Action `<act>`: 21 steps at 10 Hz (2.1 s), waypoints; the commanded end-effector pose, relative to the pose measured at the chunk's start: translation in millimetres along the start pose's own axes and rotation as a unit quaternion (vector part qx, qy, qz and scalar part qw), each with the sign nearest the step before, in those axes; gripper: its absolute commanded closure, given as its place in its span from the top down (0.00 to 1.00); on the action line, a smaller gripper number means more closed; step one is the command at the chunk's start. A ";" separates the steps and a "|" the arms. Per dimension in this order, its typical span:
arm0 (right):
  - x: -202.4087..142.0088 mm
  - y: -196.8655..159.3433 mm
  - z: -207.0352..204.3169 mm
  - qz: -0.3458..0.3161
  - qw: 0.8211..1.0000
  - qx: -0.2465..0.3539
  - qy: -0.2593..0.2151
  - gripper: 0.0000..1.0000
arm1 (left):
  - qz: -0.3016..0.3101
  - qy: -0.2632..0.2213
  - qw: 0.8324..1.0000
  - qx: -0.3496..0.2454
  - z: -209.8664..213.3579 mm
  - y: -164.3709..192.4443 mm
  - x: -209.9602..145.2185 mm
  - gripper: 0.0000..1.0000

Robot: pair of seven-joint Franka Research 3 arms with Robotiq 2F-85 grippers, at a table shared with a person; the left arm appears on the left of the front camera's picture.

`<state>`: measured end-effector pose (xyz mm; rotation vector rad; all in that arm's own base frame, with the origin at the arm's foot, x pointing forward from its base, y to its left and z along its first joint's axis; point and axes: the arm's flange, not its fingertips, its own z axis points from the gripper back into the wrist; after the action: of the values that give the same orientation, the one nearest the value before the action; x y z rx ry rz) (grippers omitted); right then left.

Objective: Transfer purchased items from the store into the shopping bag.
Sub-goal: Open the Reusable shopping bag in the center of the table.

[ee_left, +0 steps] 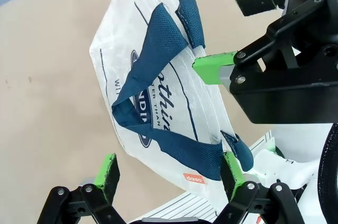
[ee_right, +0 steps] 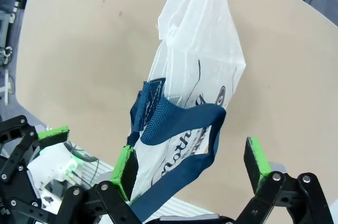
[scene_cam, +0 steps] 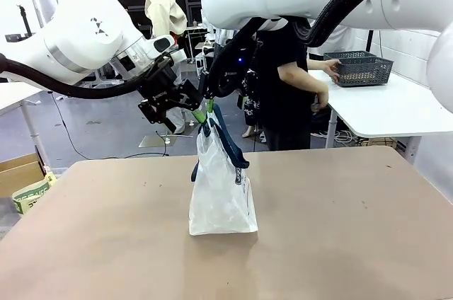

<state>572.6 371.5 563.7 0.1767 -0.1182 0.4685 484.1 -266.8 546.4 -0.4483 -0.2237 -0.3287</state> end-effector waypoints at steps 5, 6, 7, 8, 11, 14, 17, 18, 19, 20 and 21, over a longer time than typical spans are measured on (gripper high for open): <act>-1.2 -0.6 8.3 -0.016 1.000 0.010 -0.002 1.00 | -0.009 0.005 1.000 -0.005 -13.3 -10.0 13.5 1.00; -1.6 0.0 8.4 -0.016 1.000 0.014 -0.003 1.00 | -0.006 0.005 1.000 -0.004 -13.1 -8.8 12.7 1.00; -1.2 0.9 9.4 -0.015 1.000 0.015 -0.006 1.00 | -0.003 0.001 1.000 0.000 -12.3 -7.2 11.1 1.00; -1.0 1.7 8.4 -0.013 1.000 0.014 -0.003 1.00 | -0.001 -0.001 1.000 0.002 -10.7 -5.9 9.1 1.00; -0.7 4.1 -0.5 -0.007 1.000 0.009 0.006 1.00 | 0.002 -0.002 1.000 0.006 -10.5 -0.3 5.9 1.00; 0.0 9.5 -3.6 -0.002 1.000 0.002 0.012 1.00 | 0.008 -0.004 1.000 0.013 -6.6 8.7 -0.4 1.00; -0.7 12.6 -15.3 0.005 0.999 -0.017 0.032 1.00 | 0.014 0.004 1.000 0.018 -11.3 15.7 -0.5 1.00; -1.7 11.9 -21.3 0.005 0.999 -0.023 0.039 1.00 | 0.014 0.008 1.000 0.019 -13.6 17.1 -0.2 1.00; -2.9 11.4 -23.4 0.008 0.999 -0.028 0.041 1.00 | 0.014 0.010 1.000 0.023 -15.6 18.2 0.0 1.00; -5.9 11.1 -25.3 0.022 0.998 -0.043 0.037 1.00 | 0.013 0.007 0.999 0.046 -18.4 22.2 0.9 1.00; -8.6 12.5 -29.3 0.045 0.997 -0.054 0.026 1.00 | -0.017 0.001 0.998 0.059 -23.2 28.1 2.5 1.00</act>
<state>564.8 383.9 537.8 0.1017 -0.0661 0.5181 496.5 -257.3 521.7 -0.3803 -0.2091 -0.3318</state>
